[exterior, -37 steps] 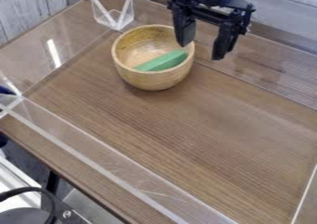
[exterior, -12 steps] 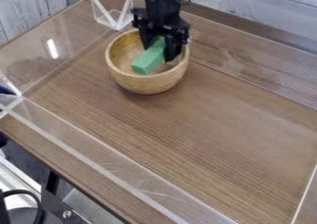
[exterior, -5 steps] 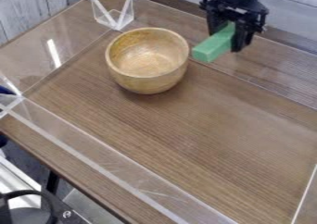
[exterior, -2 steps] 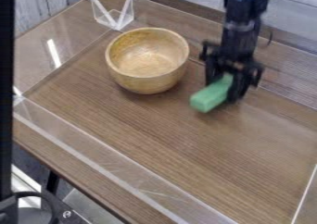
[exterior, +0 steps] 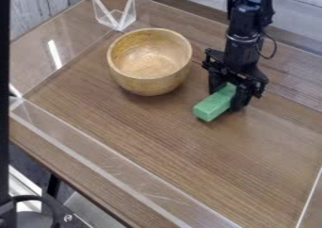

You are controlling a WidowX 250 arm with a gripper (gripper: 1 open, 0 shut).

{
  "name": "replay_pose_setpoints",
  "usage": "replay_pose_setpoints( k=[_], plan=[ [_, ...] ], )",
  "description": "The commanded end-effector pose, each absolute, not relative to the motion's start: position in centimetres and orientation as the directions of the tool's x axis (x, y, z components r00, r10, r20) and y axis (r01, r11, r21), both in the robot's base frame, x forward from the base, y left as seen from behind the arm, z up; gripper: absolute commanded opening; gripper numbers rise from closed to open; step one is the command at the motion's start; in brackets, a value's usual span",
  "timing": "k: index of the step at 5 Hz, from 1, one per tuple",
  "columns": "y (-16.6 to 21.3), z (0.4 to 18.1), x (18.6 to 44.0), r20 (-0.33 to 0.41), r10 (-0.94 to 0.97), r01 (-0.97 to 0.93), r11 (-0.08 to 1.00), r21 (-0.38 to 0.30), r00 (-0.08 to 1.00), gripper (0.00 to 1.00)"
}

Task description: Remove the green block from inside the brown bowl and put it on the table

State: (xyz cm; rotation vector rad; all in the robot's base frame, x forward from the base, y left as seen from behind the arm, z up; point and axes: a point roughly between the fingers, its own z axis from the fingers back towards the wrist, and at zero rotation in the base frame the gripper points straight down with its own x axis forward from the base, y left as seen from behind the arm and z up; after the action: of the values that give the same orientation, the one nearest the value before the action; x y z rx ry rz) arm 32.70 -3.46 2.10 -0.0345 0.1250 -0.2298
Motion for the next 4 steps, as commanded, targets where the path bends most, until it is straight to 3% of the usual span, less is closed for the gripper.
replay_pose_setpoints(
  k=[1,2,4],
  plan=[
    [-2.97,2.94,32.61,-0.085,-0.214,0.211,0.977,-0.038,0.973,1.00],
    [-3.26,2.84,32.51,-0.072,-0.202,0.199,0.979,-0.036,0.977,0.00],
    [-3.31,2.74,32.18,-0.081,-0.166,0.164,0.986,-0.028,0.983,0.00]
  ],
)
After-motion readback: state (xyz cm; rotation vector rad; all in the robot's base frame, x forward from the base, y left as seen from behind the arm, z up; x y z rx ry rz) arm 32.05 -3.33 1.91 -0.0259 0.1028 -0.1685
